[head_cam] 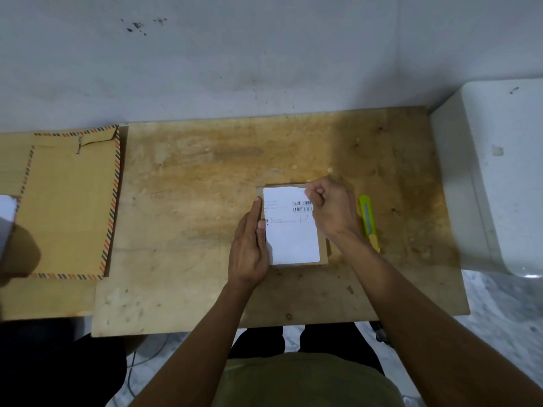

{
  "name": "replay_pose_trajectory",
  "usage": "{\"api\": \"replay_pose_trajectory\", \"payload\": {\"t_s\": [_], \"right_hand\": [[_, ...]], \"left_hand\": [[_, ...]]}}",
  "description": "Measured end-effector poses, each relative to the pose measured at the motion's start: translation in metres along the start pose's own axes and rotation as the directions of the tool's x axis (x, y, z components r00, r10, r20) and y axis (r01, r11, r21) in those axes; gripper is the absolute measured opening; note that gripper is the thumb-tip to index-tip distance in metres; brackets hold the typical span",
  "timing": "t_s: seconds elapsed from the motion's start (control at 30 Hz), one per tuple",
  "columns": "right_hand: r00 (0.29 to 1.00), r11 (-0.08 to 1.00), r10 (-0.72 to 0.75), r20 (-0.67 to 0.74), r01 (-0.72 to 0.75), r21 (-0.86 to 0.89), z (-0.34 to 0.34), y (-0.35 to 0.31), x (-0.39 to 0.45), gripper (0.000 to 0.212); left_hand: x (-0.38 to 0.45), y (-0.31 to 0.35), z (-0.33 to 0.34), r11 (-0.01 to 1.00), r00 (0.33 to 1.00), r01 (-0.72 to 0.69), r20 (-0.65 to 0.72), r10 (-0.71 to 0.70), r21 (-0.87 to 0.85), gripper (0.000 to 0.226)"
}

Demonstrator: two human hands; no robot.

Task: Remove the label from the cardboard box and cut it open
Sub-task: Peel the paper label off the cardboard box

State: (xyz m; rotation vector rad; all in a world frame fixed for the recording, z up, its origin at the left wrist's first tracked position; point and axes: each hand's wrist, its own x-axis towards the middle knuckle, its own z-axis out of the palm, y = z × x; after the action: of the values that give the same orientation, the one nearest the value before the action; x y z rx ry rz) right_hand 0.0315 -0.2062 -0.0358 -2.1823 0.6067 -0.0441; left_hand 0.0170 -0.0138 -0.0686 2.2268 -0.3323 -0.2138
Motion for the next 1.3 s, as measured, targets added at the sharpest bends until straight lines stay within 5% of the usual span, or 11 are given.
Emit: {"api": "replay_pose_trajectory", "payload": {"t_s": [0.33, 0.67, 0.97, 1.13, 1.3], "right_hand": [[0.998, 0.994, 0.037, 0.055, -0.043, 0.101, -0.018, 0.01, -0.009, 0.008], [0.954, 0.818, 0.182, 0.237, -0.281, 0.502, -0.036, 0.021, -0.025, 0.014], [0.968, 0.854, 0.191, 0.163, -0.246, 0.459, -0.062, 0.027, -0.045, 0.009], [0.943, 0.748, 0.33, 0.039, -0.286, 0.598, -0.067, 0.022, -0.041, 0.011], [0.951, 0.844, 0.3, -0.07, -0.23, 0.484, -0.082, 0.016, -0.031, 0.012]], "left_hand": [[0.0, 0.001, -0.001, 1.0, 1.0, 0.018, 0.007, -0.018, 0.019, 0.048], [-0.001, 0.004, -0.005, 0.998, 0.996, 0.061, 0.066, -0.062, 0.019, 0.049], [0.0, 0.006, -0.004, 0.998, 0.998, 0.045, 0.046, -0.047, 0.033, 0.05], [0.0, 0.004, -0.003, 0.998, 0.998, 0.032, 0.05, -0.036, 0.063, 0.05], [-0.001, 0.004, -0.002, 0.996, 0.997, 0.048, 0.057, -0.052, 0.072, 0.051]]}}
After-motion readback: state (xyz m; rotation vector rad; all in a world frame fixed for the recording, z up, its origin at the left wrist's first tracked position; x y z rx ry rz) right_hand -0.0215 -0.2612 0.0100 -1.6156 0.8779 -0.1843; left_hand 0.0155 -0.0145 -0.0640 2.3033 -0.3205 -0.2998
